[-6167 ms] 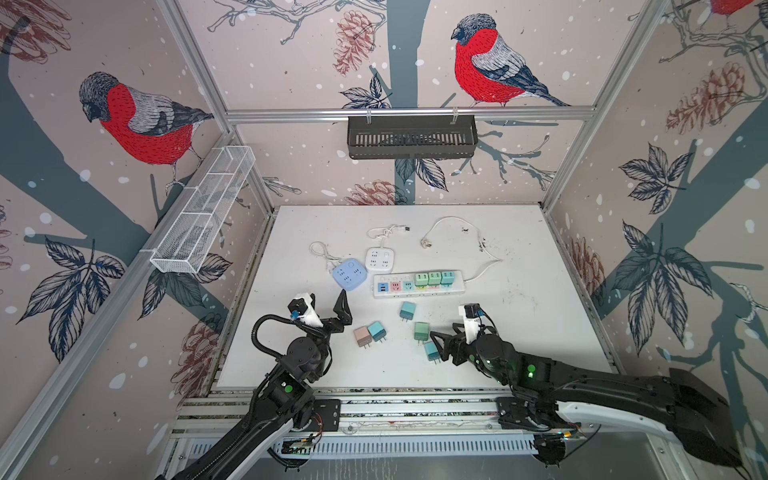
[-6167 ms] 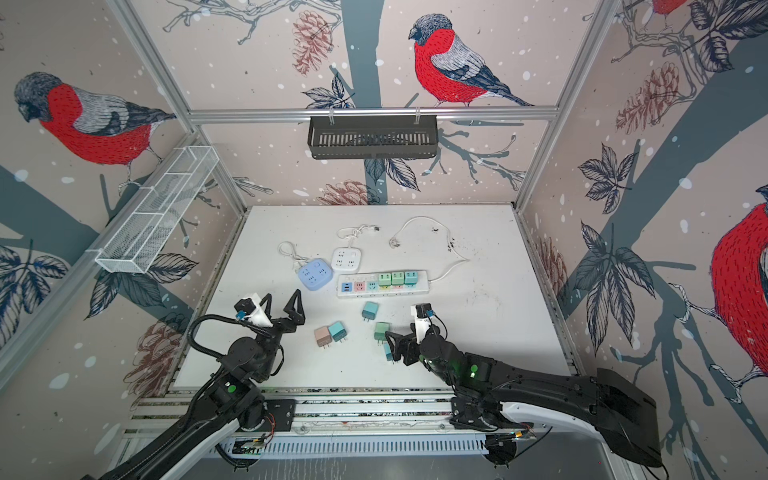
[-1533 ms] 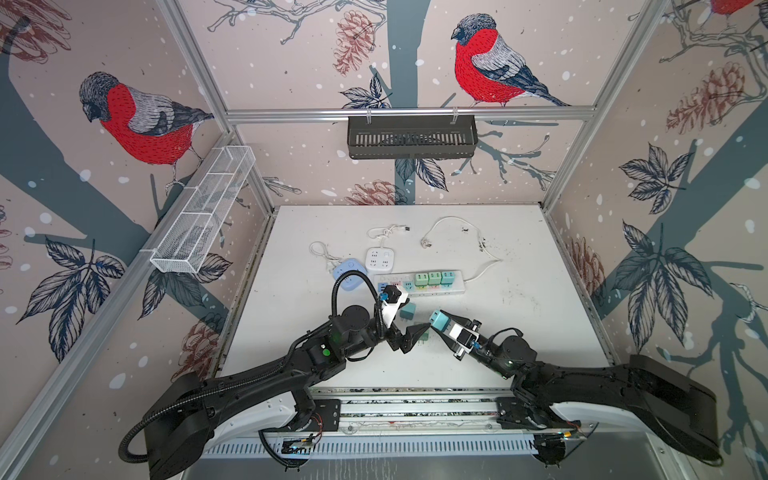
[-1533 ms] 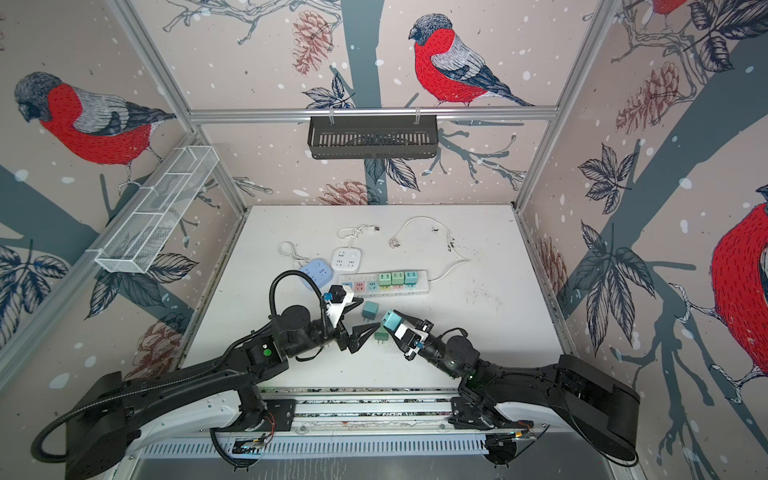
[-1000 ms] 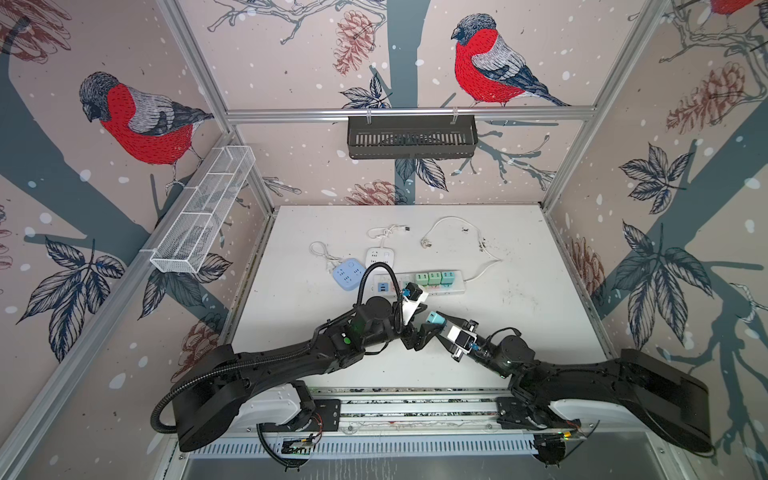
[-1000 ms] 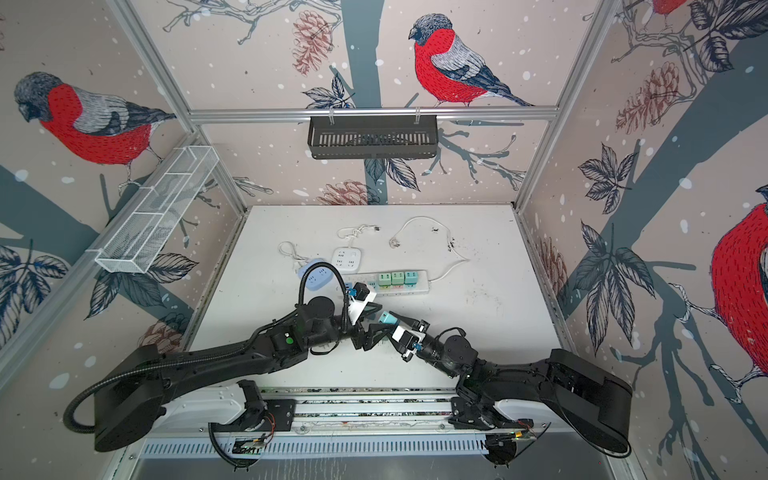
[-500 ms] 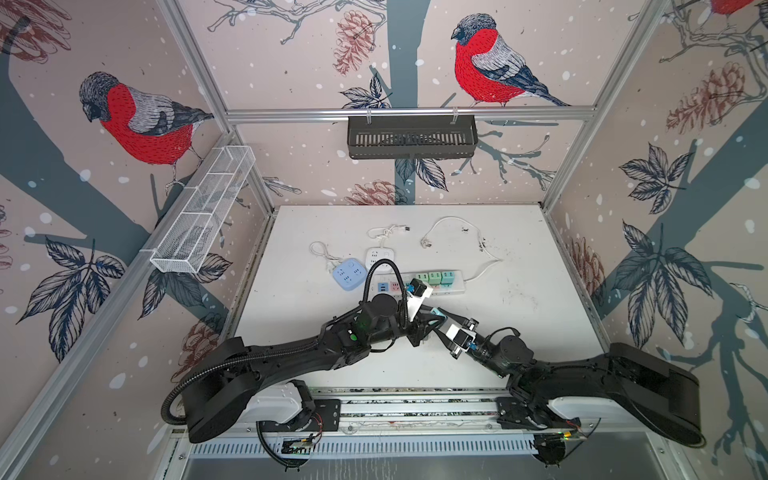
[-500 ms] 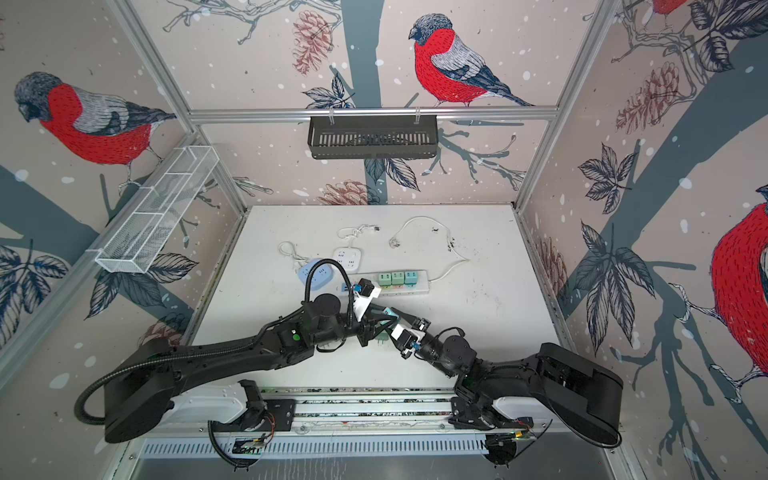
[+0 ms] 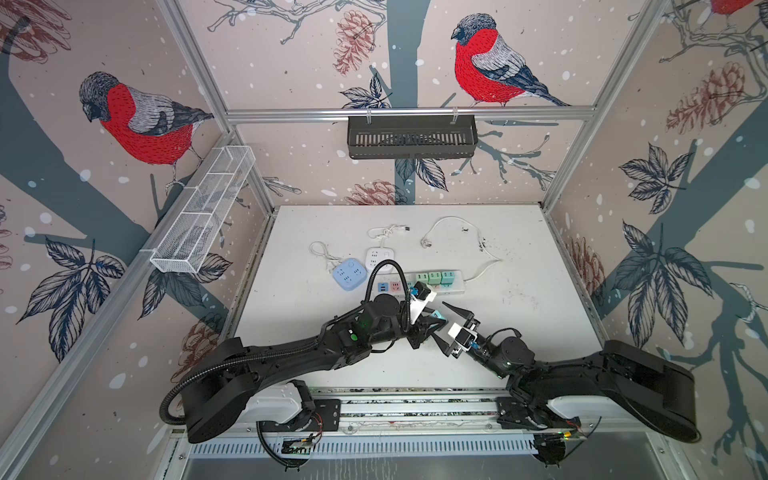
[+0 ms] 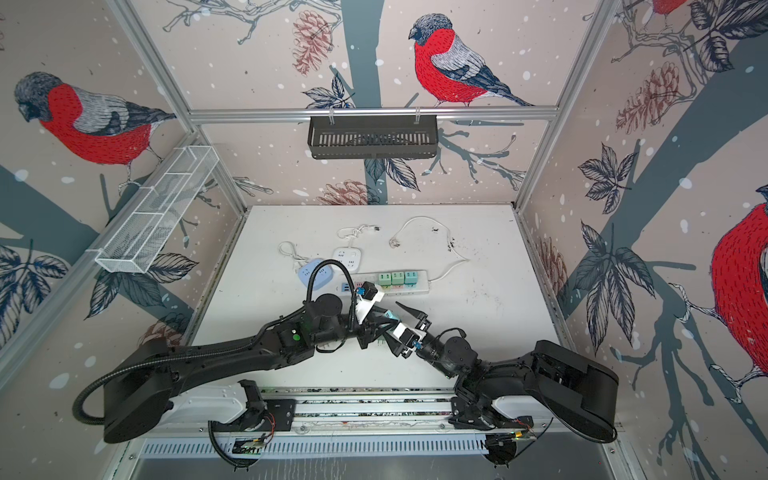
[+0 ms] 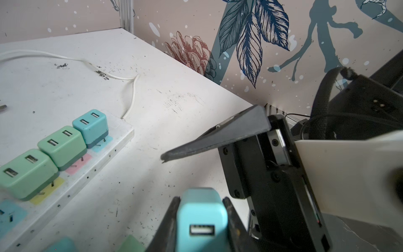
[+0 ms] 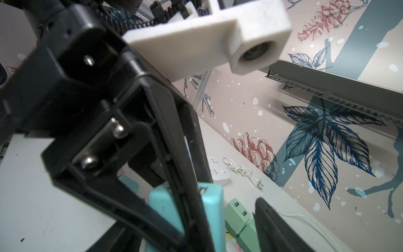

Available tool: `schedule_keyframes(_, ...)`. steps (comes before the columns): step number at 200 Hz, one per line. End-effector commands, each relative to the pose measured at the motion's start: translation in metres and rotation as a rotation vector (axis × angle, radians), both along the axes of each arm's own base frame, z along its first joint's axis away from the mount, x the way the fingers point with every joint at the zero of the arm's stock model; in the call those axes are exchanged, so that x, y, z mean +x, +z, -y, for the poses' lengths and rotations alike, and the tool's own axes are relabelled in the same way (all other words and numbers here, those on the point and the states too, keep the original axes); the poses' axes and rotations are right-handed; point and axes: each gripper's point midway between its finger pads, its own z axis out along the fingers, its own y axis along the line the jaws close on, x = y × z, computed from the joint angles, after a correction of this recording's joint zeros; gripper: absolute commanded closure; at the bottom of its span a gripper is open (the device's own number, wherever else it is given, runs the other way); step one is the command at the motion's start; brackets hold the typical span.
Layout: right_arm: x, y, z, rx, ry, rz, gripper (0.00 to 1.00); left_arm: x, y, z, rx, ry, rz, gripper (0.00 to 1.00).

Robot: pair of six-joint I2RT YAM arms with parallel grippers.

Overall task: Insert the plug
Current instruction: 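Open the right gripper and withdraw it while left pulls the teal plug away, then carry the teal plug over the power strip with the left gripper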

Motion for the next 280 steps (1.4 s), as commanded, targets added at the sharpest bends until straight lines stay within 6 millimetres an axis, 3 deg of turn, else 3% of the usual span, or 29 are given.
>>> schedule_keyframes(1,0.000,0.014,0.015,0.068,-0.043,0.027,0.00,0.017,0.013,-0.013,0.023,0.094,0.109,1.00)
schedule_keyframes(57,0.008,0.015,0.041,0.112,-0.109,0.001,0.00,0.072,0.037,-0.076,0.039,0.350,0.281,1.00)
schedule_keyframes(103,0.032,0.020,0.079,0.220,-0.269,-0.062,0.00,0.091,0.039,-0.109,0.173,0.498,0.542,1.00)
schedule_keyframes(126,0.050,0.023,0.102,0.294,-0.351,-0.110,0.00,0.085,0.026,-0.102,0.277,0.399,0.647,1.00)
schedule_keyframes(141,0.061,0.022,0.119,0.348,-0.412,-0.144,0.00,0.084,0.004,-0.103,0.404,0.335,0.742,1.00)
schedule_keyframes(160,0.070,0.019,0.134,0.394,-0.468,-0.176,0.00,0.090,-0.012,-0.104,0.482,0.326,0.741,1.00)
schedule_keyframes(188,0.076,0.017,0.144,0.423,-0.510,-0.199,0.00,0.099,-0.022,-0.104,0.539,0.303,0.705,1.00)
schedule_keyframes(235,0.097,0.015,0.165,0.490,-0.592,-0.265,0.00,0.146,-0.032,-0.117,0.586,0.319,0.490,1.00)
schedule_keyframes(255,0.102,0.013,0.168,0.497,-0.602,-0.285,0.00,0.147,-0.048,-0.112,0.705,0.208,0.523,1.00)
schedule_keyframes(268,0.104,0.011,0.165,0.486,-0.597,-0.297,0.00,0.135,-0.066,-0.109,0.798,0.041,0.566,1.00)
schedule_keyframes(280,0.104,0.010,0.164,0.481,-0.591,-0.302,0.00,0.137,-0.066,-0.109,0.785,0.050,0.595,1.00)
